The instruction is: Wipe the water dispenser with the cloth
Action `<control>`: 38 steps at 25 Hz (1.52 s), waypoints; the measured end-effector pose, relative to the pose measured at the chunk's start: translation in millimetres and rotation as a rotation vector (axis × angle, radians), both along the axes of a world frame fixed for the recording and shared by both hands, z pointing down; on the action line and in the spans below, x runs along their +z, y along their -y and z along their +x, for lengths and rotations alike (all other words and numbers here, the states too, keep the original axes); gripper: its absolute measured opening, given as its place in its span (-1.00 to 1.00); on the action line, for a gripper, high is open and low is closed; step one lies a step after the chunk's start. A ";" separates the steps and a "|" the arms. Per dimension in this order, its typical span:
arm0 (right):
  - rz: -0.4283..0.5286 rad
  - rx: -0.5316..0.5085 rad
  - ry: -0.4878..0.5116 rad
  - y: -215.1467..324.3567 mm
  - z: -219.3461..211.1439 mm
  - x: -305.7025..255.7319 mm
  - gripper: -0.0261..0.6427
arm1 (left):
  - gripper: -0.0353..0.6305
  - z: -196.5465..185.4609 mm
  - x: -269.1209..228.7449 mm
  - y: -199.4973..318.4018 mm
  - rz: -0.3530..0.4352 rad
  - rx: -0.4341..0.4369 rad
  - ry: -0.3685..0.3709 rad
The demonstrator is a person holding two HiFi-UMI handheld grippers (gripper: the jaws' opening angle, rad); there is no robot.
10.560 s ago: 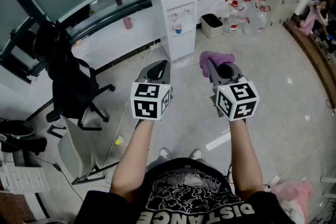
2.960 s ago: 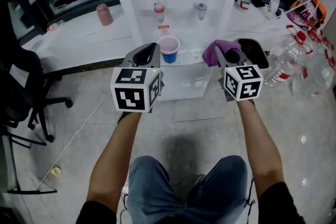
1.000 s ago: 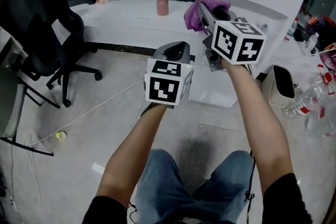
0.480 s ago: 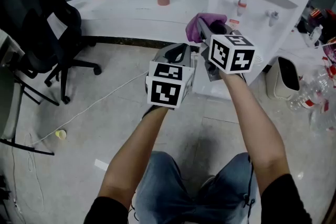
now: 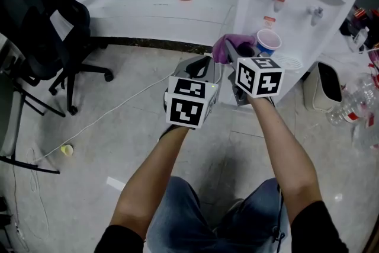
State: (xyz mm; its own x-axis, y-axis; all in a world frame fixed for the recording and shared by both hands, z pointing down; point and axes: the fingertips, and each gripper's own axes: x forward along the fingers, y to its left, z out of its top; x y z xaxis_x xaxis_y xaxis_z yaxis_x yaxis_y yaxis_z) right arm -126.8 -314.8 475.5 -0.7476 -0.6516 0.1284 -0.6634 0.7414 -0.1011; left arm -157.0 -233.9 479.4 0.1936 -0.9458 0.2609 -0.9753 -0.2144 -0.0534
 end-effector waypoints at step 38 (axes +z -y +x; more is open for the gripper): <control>0.056 -0.042 -0.223 -17.1 63.7 113.3 -0.79 | -0.81 43.6 74.3 13.3 -0.003 0.052 -0.040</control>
